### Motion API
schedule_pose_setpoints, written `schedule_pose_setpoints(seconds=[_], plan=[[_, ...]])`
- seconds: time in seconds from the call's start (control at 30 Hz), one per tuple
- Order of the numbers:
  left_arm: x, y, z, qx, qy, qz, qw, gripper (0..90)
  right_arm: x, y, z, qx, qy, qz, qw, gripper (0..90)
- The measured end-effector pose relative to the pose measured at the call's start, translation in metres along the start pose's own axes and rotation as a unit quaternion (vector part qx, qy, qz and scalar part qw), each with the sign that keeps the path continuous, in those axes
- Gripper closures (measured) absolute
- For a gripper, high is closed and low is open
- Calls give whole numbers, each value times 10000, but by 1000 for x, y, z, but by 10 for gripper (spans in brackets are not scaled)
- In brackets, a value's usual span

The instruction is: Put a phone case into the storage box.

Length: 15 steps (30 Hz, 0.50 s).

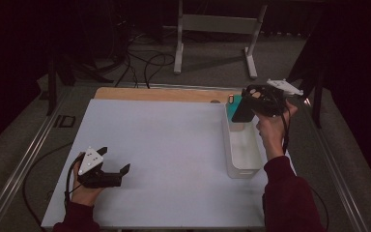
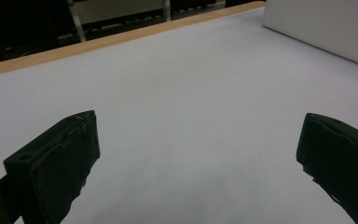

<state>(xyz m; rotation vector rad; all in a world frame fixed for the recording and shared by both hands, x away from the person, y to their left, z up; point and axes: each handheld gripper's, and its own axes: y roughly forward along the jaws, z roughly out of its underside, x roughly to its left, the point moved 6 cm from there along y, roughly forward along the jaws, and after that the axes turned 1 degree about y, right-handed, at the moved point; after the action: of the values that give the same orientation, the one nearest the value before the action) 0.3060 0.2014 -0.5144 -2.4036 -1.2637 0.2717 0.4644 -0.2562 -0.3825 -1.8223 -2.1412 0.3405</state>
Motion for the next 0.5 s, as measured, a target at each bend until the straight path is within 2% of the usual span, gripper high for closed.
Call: schedule_pose_setpoints(seconds=[0.5], plan=[[1, -1, 0, -18, -24, -15, 10000, 0, 0, 18, 10, 236, -43, 106, 9997, 138]])
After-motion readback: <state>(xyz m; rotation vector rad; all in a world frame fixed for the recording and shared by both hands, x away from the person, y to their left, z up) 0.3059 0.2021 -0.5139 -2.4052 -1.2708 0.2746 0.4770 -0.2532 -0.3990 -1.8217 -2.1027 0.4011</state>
